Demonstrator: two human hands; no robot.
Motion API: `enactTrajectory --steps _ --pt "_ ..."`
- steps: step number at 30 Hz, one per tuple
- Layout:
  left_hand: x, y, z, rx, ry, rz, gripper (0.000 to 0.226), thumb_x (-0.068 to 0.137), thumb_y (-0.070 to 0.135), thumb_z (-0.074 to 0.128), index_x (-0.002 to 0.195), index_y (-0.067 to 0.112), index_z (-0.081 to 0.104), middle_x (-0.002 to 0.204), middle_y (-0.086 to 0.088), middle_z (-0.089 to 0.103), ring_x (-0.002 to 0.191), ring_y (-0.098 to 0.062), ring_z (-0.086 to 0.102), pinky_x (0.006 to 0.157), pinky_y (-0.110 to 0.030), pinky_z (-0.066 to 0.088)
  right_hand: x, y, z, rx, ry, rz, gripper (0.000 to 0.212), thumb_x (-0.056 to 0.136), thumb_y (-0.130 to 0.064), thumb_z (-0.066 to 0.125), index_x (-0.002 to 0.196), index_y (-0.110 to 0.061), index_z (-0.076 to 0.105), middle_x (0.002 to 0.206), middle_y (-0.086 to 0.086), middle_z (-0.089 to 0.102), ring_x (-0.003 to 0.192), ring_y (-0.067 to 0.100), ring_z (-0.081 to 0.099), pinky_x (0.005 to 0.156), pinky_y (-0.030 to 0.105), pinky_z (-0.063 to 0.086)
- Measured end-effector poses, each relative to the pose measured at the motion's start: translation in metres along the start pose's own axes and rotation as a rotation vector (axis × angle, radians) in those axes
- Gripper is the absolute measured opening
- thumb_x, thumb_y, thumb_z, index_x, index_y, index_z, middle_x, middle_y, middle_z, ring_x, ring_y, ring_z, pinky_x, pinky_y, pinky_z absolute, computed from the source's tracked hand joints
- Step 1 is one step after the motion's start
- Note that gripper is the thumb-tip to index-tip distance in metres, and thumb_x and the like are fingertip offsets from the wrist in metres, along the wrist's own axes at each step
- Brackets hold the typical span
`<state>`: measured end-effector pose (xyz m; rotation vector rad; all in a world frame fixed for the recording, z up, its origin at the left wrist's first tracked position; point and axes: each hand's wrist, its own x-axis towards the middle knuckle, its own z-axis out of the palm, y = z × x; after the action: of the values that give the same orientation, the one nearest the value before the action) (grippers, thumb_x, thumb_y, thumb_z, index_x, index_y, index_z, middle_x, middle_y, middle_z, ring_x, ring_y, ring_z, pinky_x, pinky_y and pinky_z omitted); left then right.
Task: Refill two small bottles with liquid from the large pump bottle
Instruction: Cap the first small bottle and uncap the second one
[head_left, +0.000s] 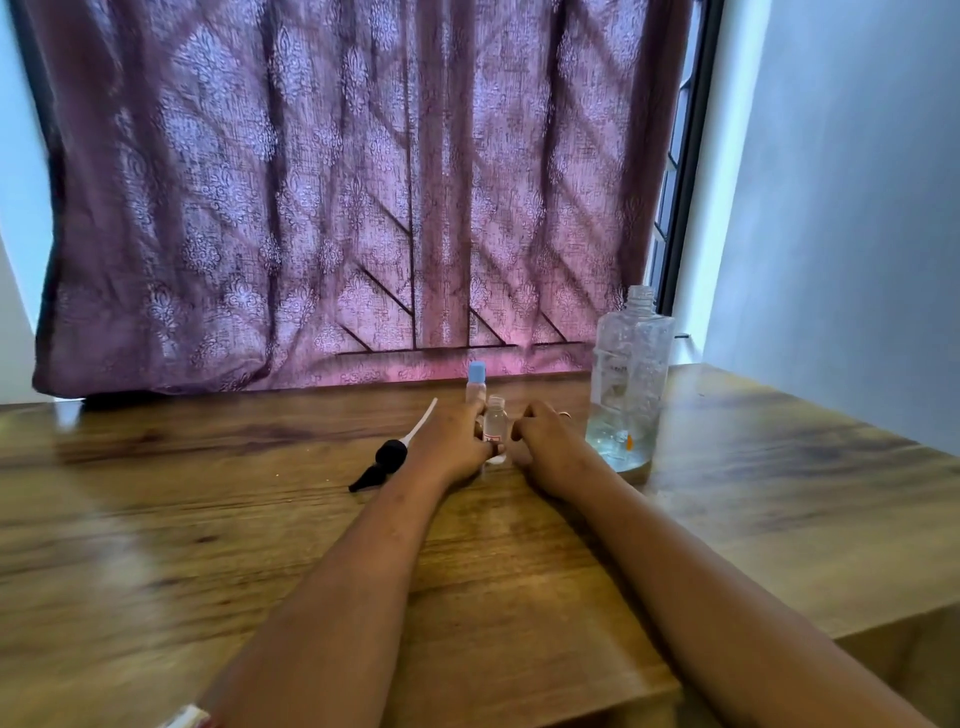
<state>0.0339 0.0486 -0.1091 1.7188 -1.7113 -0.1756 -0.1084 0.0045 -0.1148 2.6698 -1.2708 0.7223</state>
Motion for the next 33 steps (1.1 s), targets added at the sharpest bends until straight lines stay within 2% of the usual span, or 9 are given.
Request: enactTrajectory --steps 3,7,10,14,17,21,24,29,33 --pt "0.000 -0.002 0.001 0.005 0.002 0.001 0.068 0.081 0.029 0.070 0.141 0.022 0.038 0.116 -0.007 0.059 0.099 -0.022 0.058 0.084 -0.037 0.050 0.003 -0.001 -0.005 0.213 0.173 -0.020 0.028 0.078 0.011 0.053 0.100 -0.005 0.063 0.107 0.010 0.051 0.090 0.017 0.046 0.071 0.013 0.037" --pt "0.002 -0.002 0.001 0.008 -0.017 0.001 0.069 0.081 0.032 0.070 0.141 0.021 0.038 0.120 -0.007 0.058 0.100 -0.021 0.058 0.085 -0.034 0.048 0.003 -0.003 -0.010 0.503 0.387 -0.044 0.018 0.085 -0.008 0.061 0.102 -0.012 0.058 0.092 -0.001 0.060 0.082 0.013 0.054 0.075 0.026 0.046" --pt "0.002 -0.002 -0.001 -0.012 -0.023 0.003 0.058 0.084 0.037 0.066 0.135 0.019 0.044 0.113 -0.004 0.060 0.094 -0.017 0.057 0.081 -0.031 0.047 0.001 -0.005 -0.011 0.706 0.347 0.002 0.020 0.092 -0.021 0.055 0.110 -0.015 0.049 0.094 -0.004 0.060 0.080 0.005 0.056 0.069 0.015 0.041" --pt "0.002 -0.001 0.003 -0.073 -0.020 0.028 0.045 0.083 0.041 0.065 0.123 0.025 0.053 0.108 -0.002 0.062 0.095 -0.019 0.061 0.088 -0.044 0.052 0.005 -0.002 -0.007 0.779 0.239 -0.044 0.018 0.093 -0.018 0.053 0.109 -0.015 0.045 0.101 0.003 0.062 0.089 0.013 0.062 0.078 0.030 0.048" --pt "0.003 -0.004 0.004 -0.125 -0.029 0.020 0.043 0.083 0.040 0.065 0.122 0.026 0.054 0.108 -0.001 0.062 0.098 -0.018 0.061 0.089 -0.046 0.051 0.008 0.000 -0.007 0.841 0.187 -0.074 0.019 0.093 -0.012 0.053 0.110 -0.013 0.045 0.104 0.005 0.062 0.091 0.013 0.063 0.080 0.025 0.048" --pt "0.003 -0.002 0.005 -0.175 -0.079 0.017 0.038 0.084 0.037 0.065 0.120 0.029 0.055 0.115 0.001 0.062 0.103 -0.015 0.060 0.092 -0.041 0.051 0.007 0.000 -0.007 0.871 0.256 -0.112 0.019 0.093 -0.009 0.051 0.110 -0.012 0.043 0.096 0.005 0.061 0.084 0.011 0.062 0.074 0.020 0.049" --pt "0.003 0.003 0.005 -0.125 -0.113 0.045 0.043 0.088 0.034 0.062 0.129 0.027 0.050 0.117 0.001 0.061 0.105 -0.016 0.059 0.083 -0.027 0.044 0.009 0.001 -0.004 0.834 0.188 -0.103 0.020 0.092 -0.010 0.053 0.110 -0.016 0.045 0.096 0.003 0.063 0.089 0.019 0.064 0.077 0.030 0.052" --pt "0.002 0.004 0.004 -0.108 -0.116 0.048 0.048 0.086 0.035 0.064 0.131 0.030 0.048 0.122 -0.001 0.062 0.109 -0.019 0.059 0.091 -0.036 0.049 0.011 0.004 -0.004 0.856 0.148 -0.037 0.018 0.092 -0.014 0.055 0.108 -0.018 0.049 0.095 -0.001 0.066 0.086 0.011 0.066 0.075 0.026 0.053" --pt "0.002 0.005 0.005 -0.098 -0.121 0.047 0.046 0.086 0.034 0.064 0.129 0.027 0.050 0.122 -0.001 0.062 0.108 -0.017 0.061 0.088 -0.032 0.048 0.011 0.005 -0.001 0.785 0.215 0.004 0.017 0.088 -0.019 0.061 0.101 -0.019 0.049 0.097 0.004 0.065 0.086 0.016 0.065 0.074 0.036 0.053"
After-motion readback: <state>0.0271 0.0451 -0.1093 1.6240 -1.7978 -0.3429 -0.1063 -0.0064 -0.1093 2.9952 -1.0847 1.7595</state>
